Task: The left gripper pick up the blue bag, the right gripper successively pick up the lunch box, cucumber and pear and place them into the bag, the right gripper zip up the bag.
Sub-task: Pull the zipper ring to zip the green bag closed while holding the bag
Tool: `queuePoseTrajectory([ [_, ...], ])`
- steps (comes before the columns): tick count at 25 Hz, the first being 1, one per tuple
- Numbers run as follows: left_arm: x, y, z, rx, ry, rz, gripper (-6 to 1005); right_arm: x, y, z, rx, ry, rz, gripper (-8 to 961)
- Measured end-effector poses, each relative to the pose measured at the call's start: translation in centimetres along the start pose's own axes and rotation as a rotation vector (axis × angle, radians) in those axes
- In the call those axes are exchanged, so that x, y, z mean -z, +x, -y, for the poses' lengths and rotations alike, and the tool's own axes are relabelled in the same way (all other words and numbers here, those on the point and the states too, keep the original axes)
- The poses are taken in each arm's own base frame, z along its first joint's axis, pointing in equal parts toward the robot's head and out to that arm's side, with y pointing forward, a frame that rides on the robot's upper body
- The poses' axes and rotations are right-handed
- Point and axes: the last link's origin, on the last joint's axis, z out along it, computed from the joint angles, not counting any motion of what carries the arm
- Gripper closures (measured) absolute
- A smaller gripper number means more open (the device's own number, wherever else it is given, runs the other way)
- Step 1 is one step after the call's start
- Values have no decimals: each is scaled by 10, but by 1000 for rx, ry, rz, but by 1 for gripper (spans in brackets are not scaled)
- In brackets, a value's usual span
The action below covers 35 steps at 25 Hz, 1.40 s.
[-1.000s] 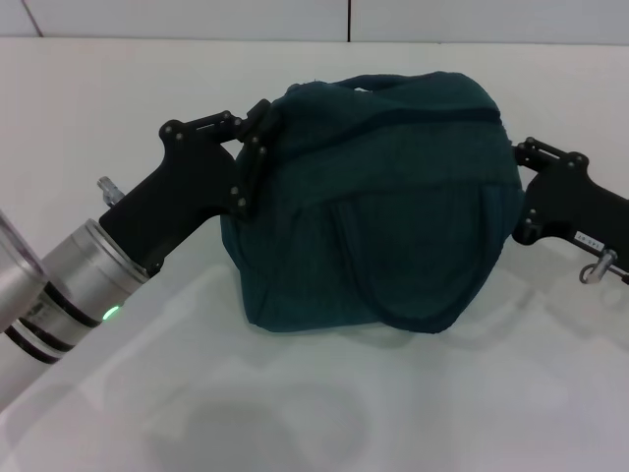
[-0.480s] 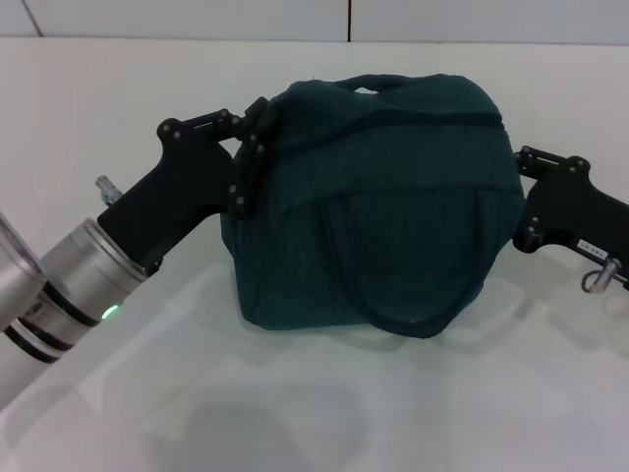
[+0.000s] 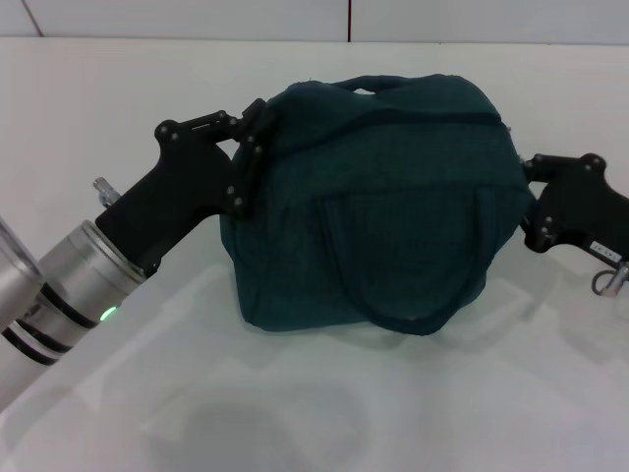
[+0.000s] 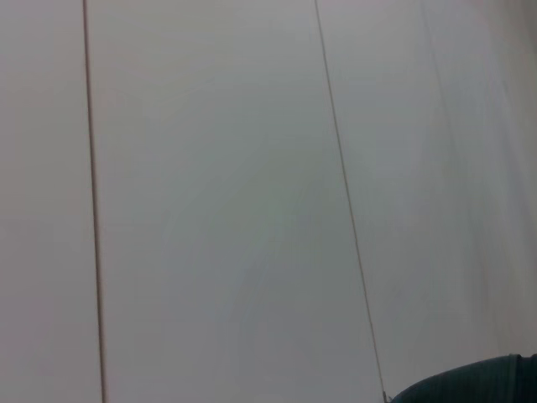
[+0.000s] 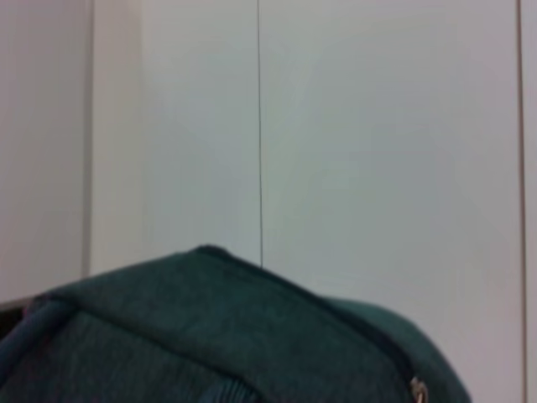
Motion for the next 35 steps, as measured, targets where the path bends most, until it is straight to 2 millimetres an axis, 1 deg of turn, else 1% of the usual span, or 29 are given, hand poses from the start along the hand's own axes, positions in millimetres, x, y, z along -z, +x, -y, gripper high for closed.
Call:
queuePoseTrajectory([
  [3,0,0,0,0,0,0,938,4,-1,2,-2,32,23,888],
  [9,-1,0,-1,0,-12,1,937,13,5,8,-33,101,6,946],
  [17,-2,0,0,5,-10,2,936,22,24,13,-84,158,-93,909],
  [22,-2,0,0,8,-9,1,935,25,31,11,-111,150,-138,885],
  [26,-2,0,0,4,-13,2,935,23,34,5,-108,106,-159,866],
  [30,-2,0,-1,7,-8,-2,934,22,33,4,-135,96,-155,848],
  [35,-2,1,-7,26,44,-39,934,24,29,2,-168,90,-124,824],
])
